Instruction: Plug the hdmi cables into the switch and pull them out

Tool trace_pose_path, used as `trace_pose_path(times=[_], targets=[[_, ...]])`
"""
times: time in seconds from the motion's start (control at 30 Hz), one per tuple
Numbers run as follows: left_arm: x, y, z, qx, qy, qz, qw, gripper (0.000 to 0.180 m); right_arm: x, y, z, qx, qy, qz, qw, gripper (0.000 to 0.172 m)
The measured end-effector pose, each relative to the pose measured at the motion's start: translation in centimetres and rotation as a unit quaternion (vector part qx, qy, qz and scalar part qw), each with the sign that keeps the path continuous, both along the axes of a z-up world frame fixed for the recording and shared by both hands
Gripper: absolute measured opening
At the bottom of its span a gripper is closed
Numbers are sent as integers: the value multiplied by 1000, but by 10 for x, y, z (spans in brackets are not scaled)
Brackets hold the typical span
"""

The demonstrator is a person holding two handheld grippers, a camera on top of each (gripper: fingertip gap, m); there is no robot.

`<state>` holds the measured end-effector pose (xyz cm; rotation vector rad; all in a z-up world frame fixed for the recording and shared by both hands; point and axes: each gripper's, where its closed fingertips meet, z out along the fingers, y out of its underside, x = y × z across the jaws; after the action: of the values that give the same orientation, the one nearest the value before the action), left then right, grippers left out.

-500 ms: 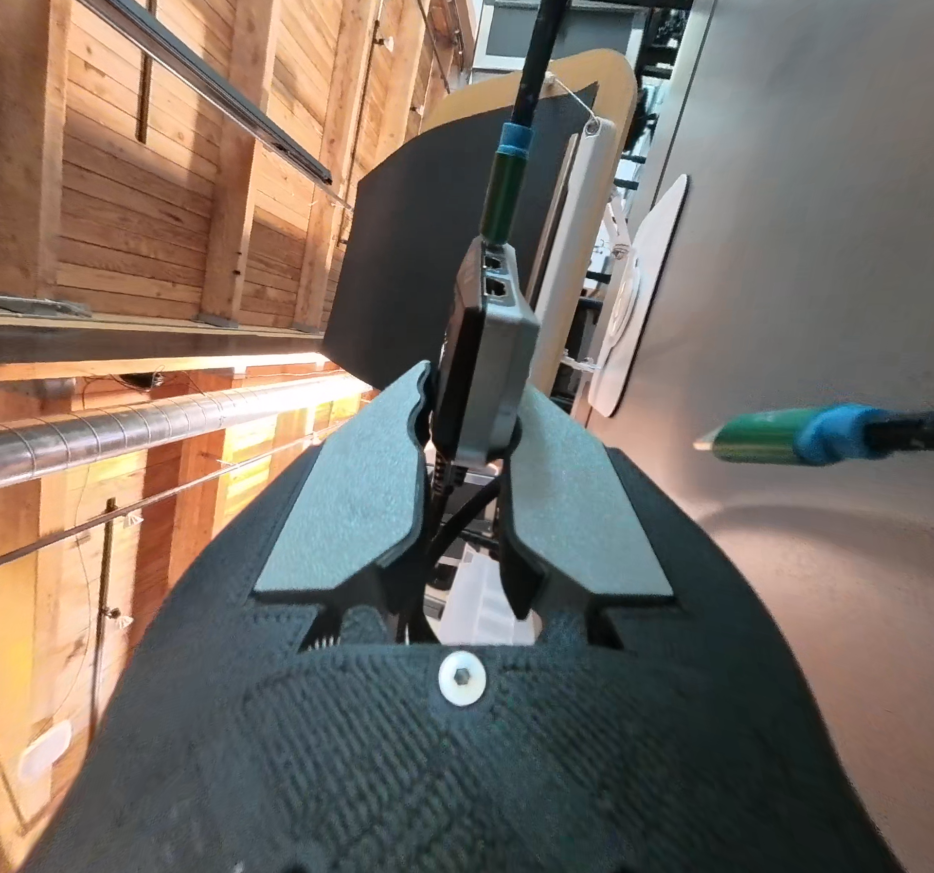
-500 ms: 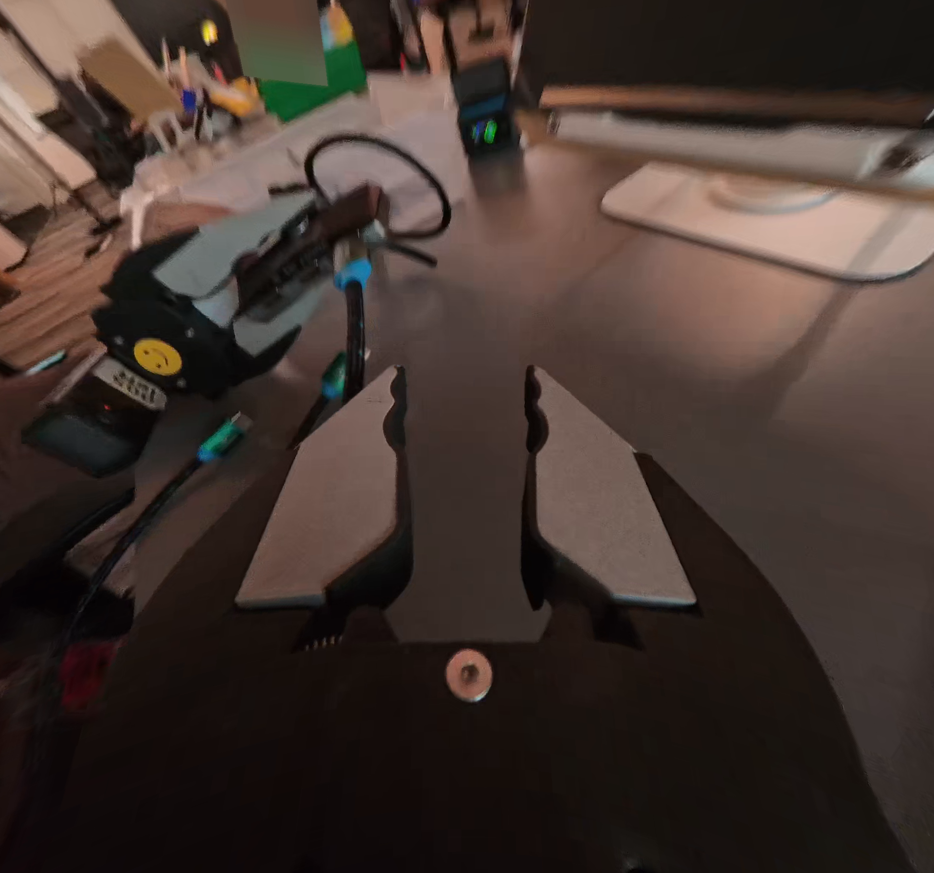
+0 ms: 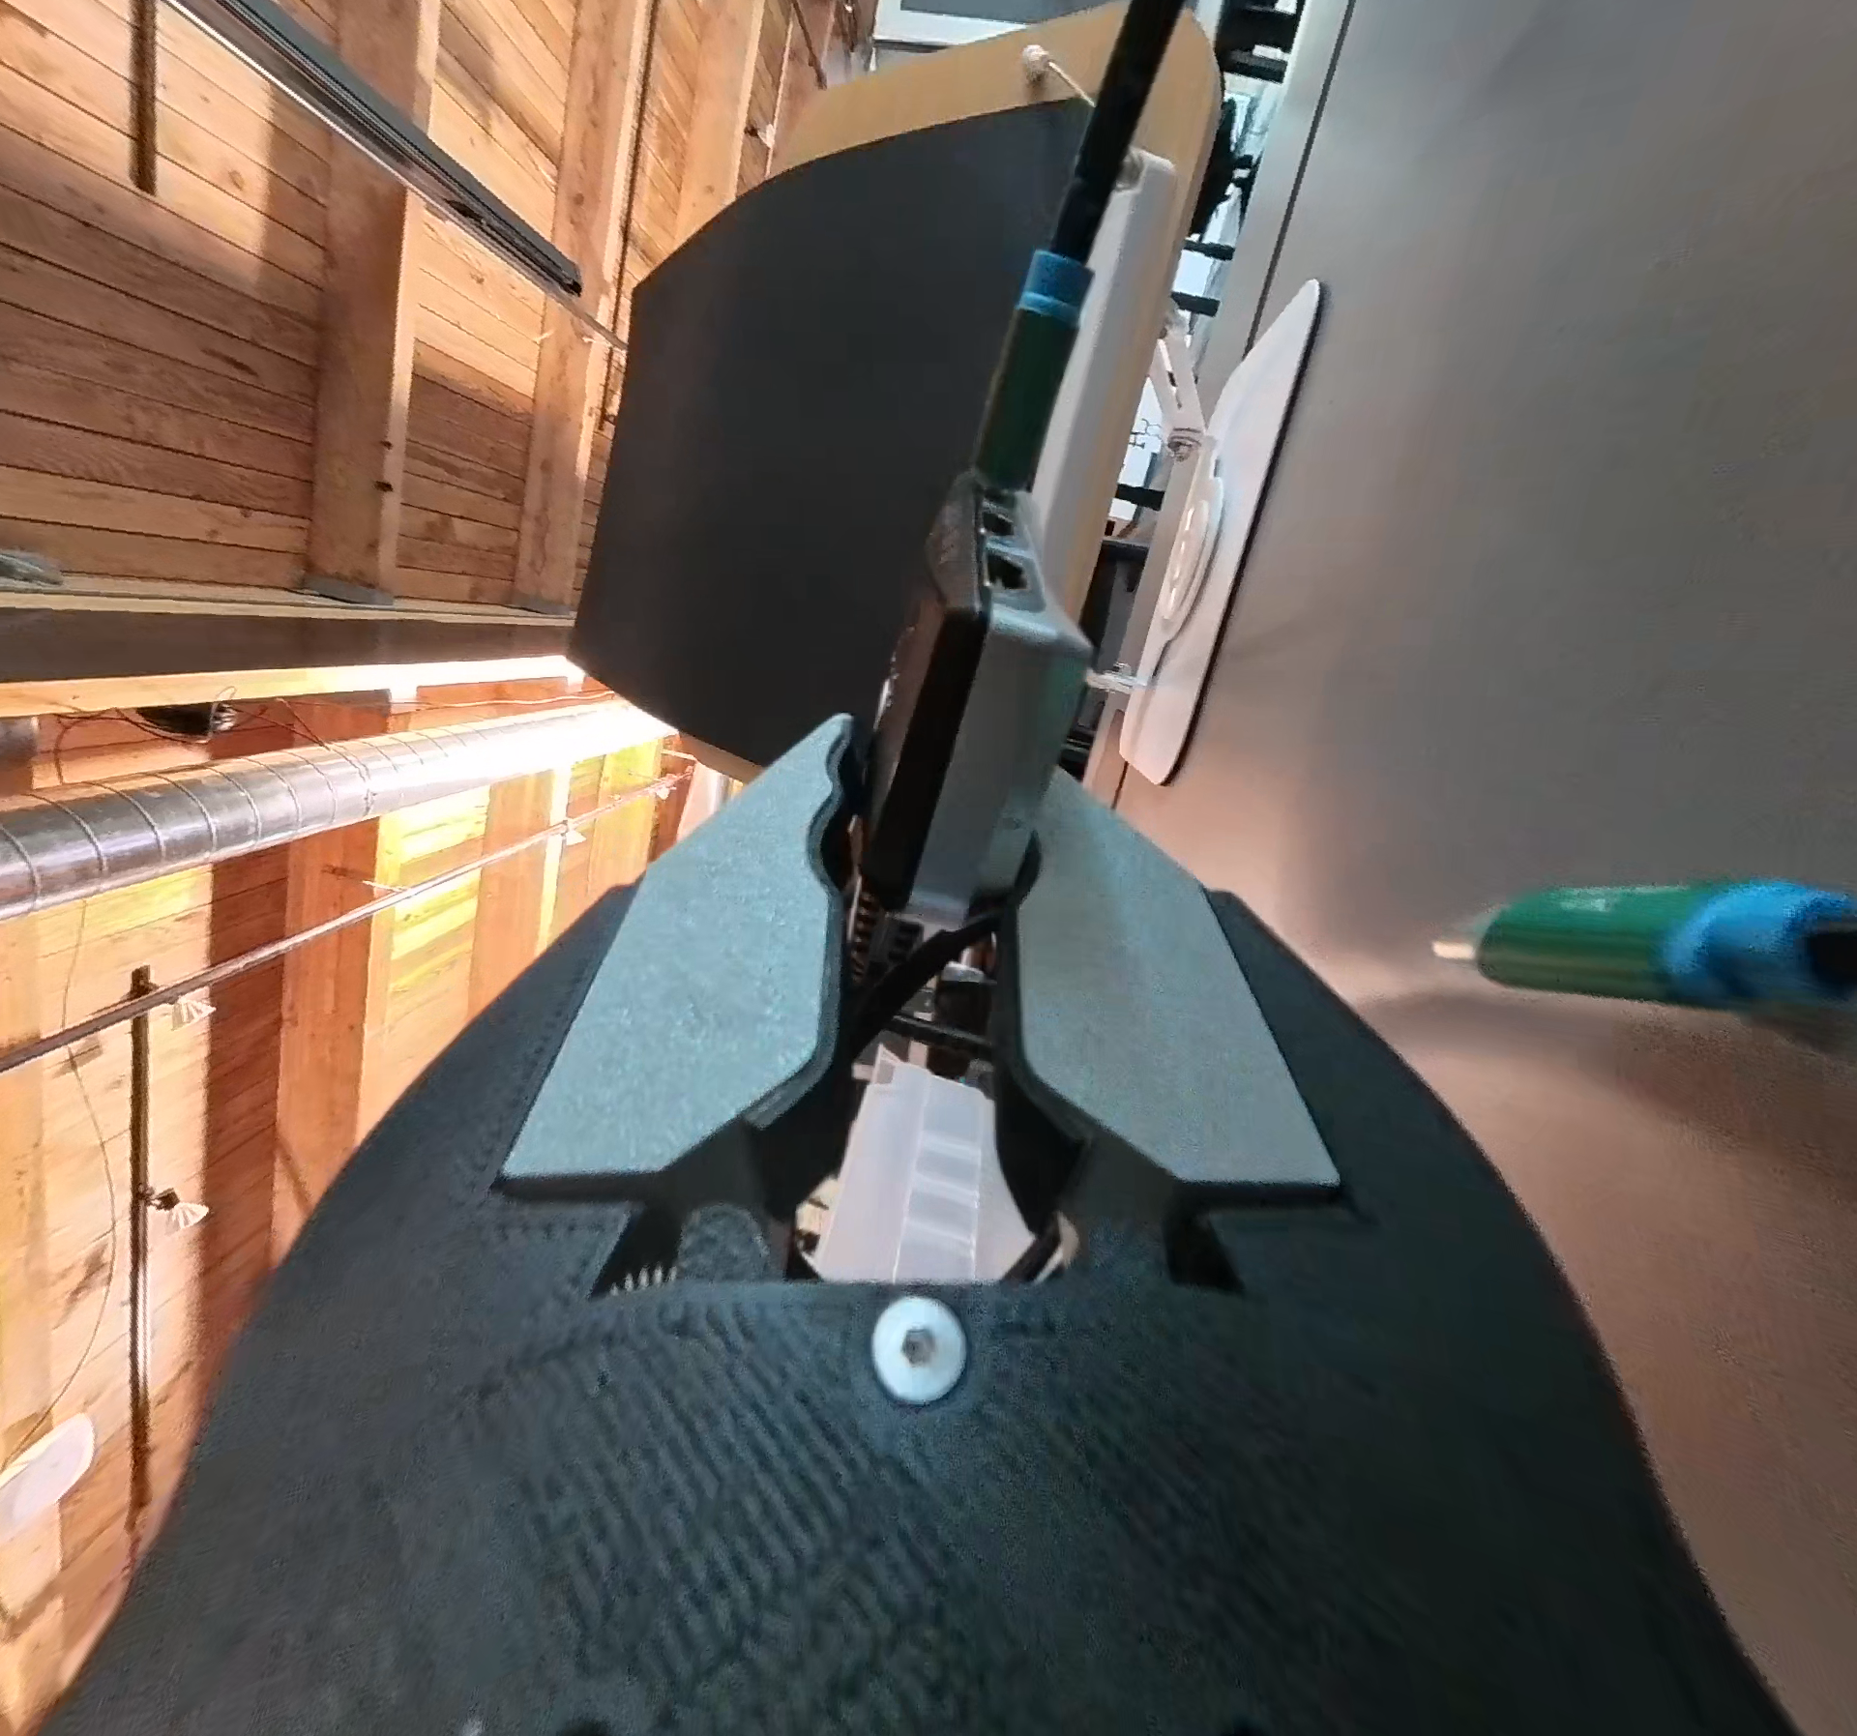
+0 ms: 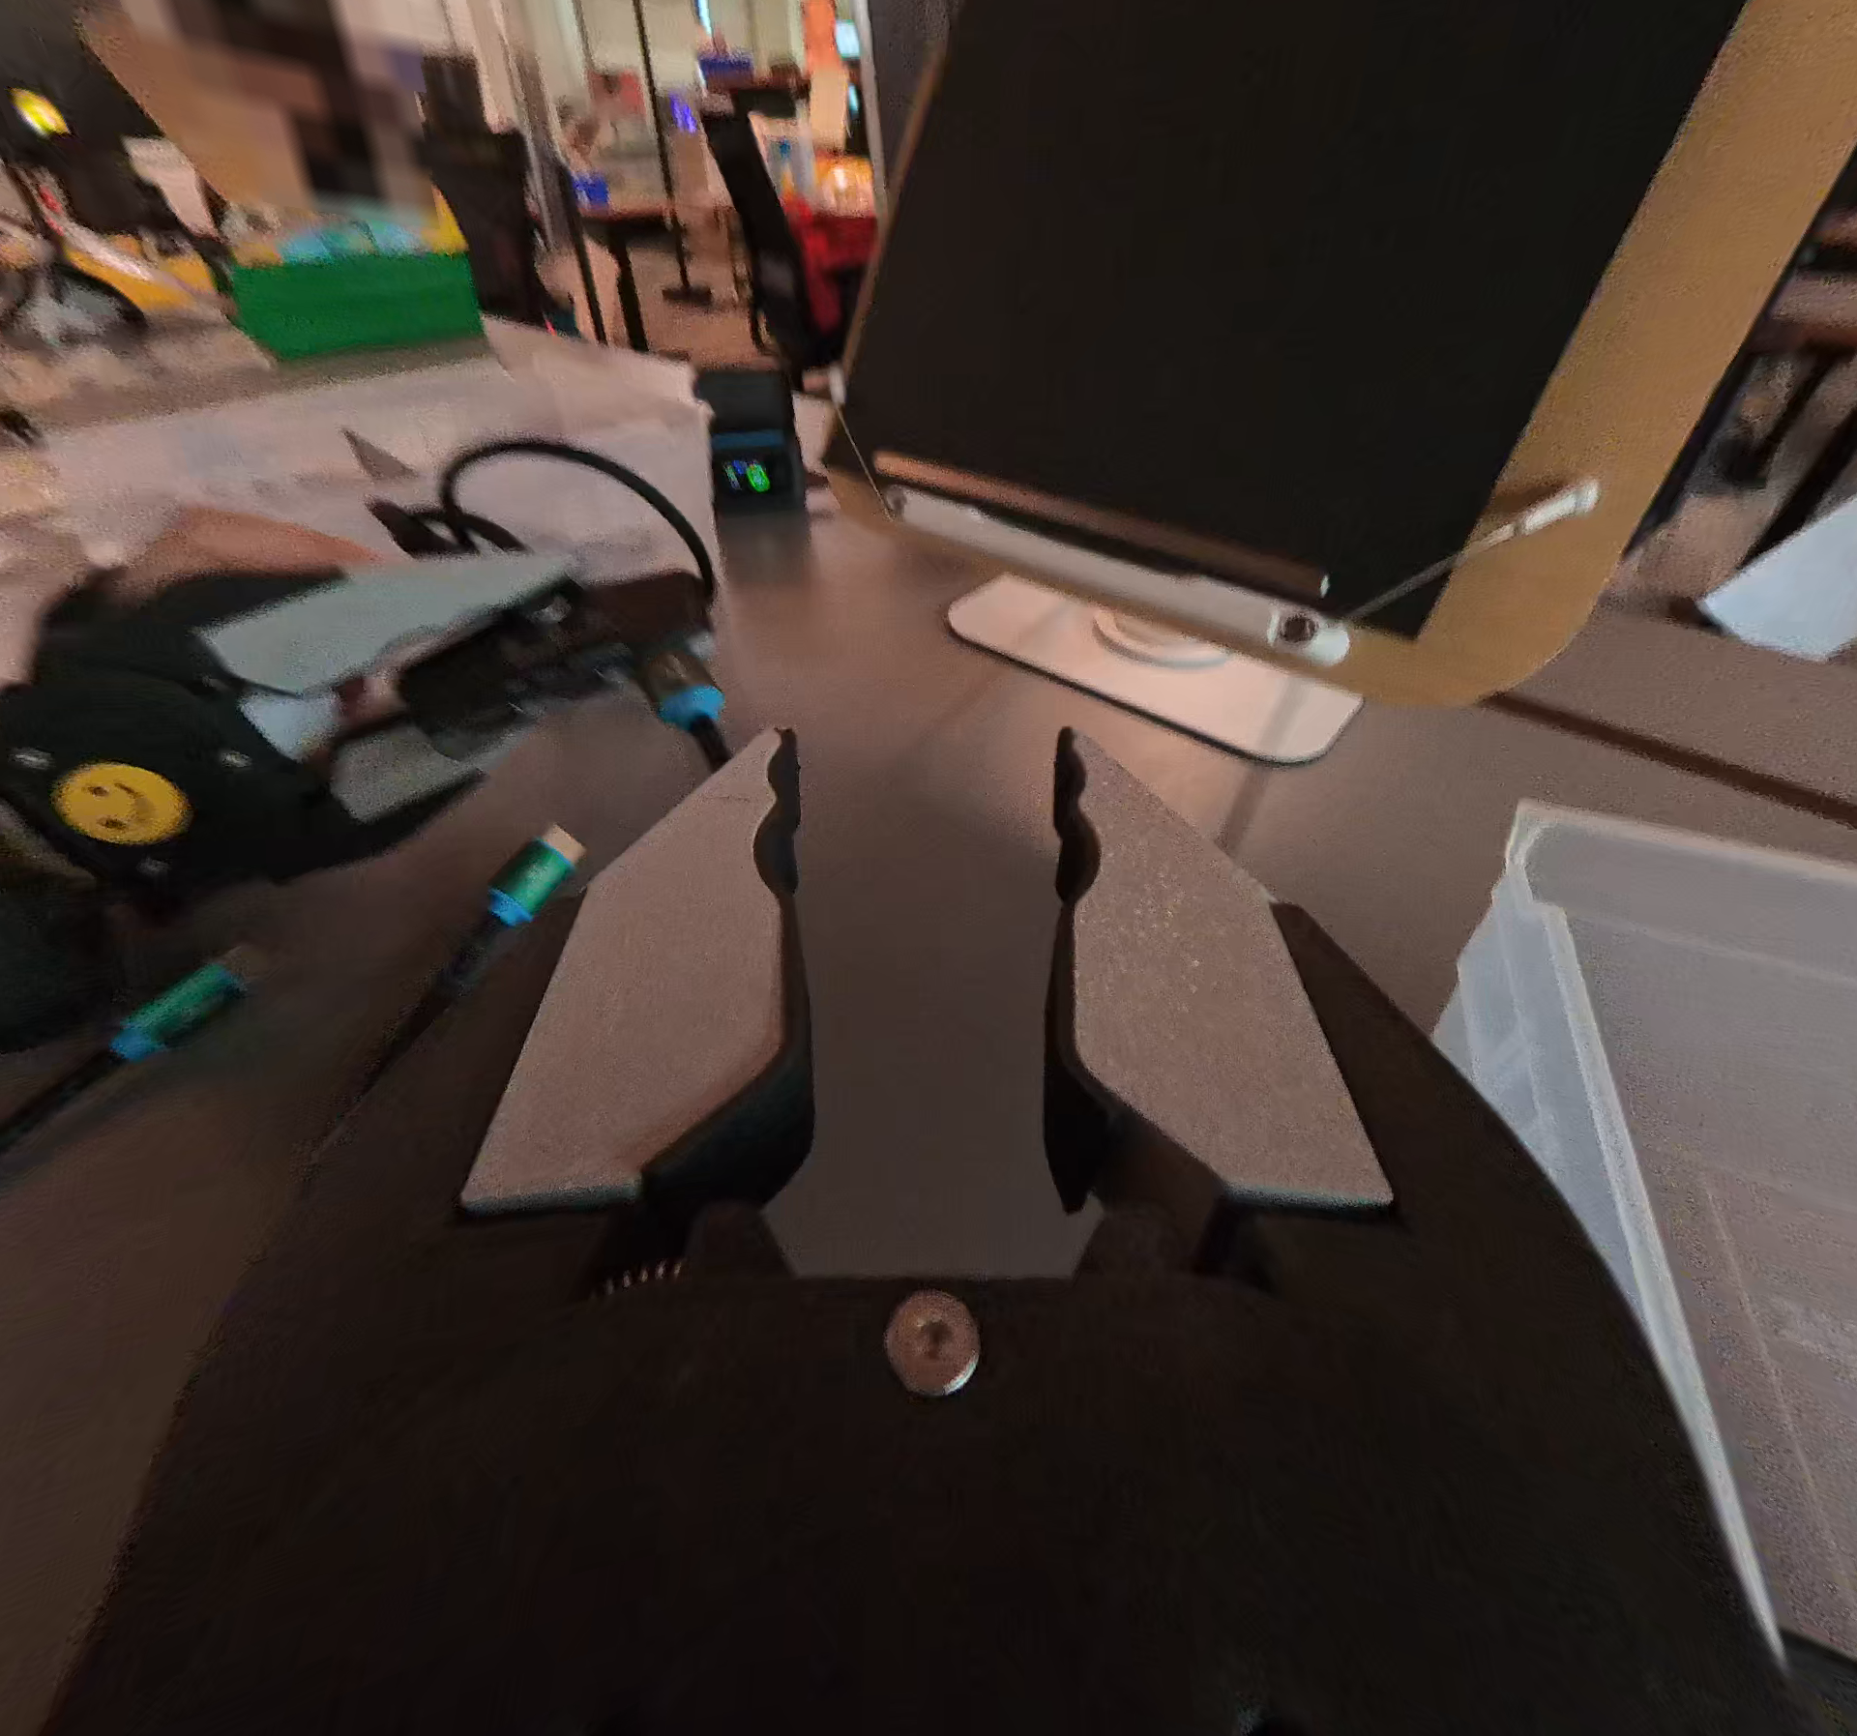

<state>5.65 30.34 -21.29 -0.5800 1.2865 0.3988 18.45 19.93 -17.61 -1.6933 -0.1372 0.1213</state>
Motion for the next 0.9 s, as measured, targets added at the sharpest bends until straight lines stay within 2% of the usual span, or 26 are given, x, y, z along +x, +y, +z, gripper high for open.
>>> trace_pose_path(times=[0.1,0.17,0.2,0.23,0.3,0.43,0.63,0.7,0.73,0.83,0.9], targets=[[2,2,-4,-33,-3,-7,999,23,-39,-16,18,5,26,77,997,38],[2,6,-4,-69,-18,-12,997,25,-84,-29,11,-63,43,184,980,38],[1,8,-3,-86,-25,-16,996,25,-98,-34,2,-107,41,207,972,43],[1,9,-3,-100,-29,-19,994,25,-106,-37,-9,-146,29,212,966,50],[-1,11,-3,-115,-35,-21,993,26,-112,-43,-29,-208,-3,203,957,50],[-3,13,-1,-133,-47,-25,990,27,-129,-61,-58,-296,-30,237,925,50],[-6,15,6,-152,-71,-30,985,27,-134,-57,-81,-327,-60,235,913,47],[-6,16,6,-152,-71,-29,985,27,-136,-58,-99,-357,-78,239,900,45],[-6,16,5,-149,-69,-28,986,27,-135,-61,-109,-377,-92,240,890,40],[-5,15,3,-145,-61,-27,987,27,-127,-65,-126,-414,-128,228,872,7],[-4,16,2,-145,-59,-26,987,27,-123,-65,-127,-415,-138,220,872,5]])
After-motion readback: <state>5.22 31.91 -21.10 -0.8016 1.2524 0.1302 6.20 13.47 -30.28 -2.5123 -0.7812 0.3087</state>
